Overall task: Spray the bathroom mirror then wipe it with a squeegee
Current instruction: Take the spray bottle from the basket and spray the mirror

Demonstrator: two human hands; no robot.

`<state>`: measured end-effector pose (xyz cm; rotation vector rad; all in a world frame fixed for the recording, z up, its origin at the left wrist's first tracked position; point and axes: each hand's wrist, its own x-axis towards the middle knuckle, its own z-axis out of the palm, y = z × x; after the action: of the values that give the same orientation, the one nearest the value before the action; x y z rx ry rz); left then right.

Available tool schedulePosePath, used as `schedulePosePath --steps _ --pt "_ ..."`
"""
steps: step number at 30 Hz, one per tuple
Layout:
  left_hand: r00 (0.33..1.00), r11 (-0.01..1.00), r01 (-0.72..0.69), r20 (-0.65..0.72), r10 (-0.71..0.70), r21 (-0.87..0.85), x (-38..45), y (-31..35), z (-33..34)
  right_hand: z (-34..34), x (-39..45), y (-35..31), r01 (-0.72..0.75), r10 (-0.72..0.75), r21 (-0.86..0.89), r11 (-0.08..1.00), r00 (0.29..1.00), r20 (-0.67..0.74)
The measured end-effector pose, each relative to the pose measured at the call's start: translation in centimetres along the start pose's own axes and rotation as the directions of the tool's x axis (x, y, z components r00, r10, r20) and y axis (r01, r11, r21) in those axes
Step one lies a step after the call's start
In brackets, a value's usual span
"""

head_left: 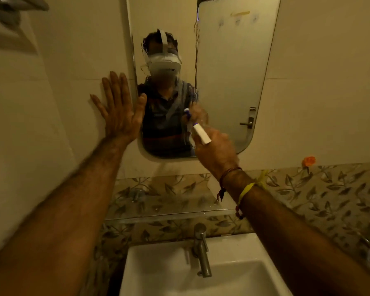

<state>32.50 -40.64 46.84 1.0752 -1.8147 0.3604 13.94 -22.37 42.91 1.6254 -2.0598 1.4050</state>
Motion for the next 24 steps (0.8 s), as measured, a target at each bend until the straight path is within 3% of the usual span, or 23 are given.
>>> schedulePosePath --steps 4,10,17,24 --pt "0.998 0.997 0.029 0.062 -0.033 0.066 0.2 0.2 -0.3 3.5 -1.8 -2.8 0.101 -0.096 -0.036 0.994 0.989 0.109" --pt "0.993 0.998 0.029 0.11 -0.035 0.056 0.1 0.3 -0.5 3.8 -3.2 -1.3 -0.015 0.022 -0.043 0.999 0.986 0.164" --pt "0.997 0.997 0.02 0.079 -0.027 0.079 0.3 -0.1 0.6 -1.6 -2.1 3.6 -0.254 0.253 -0.166 0.953 0.967 -0.028" --pt "0.998 0.997 0.067 0.012 -0.068 0.047 -0.2 0.5 1.0 -5.9 -2.7 5.9 -0.371 0.355 -0.117 0.921 0.925 -0.136"
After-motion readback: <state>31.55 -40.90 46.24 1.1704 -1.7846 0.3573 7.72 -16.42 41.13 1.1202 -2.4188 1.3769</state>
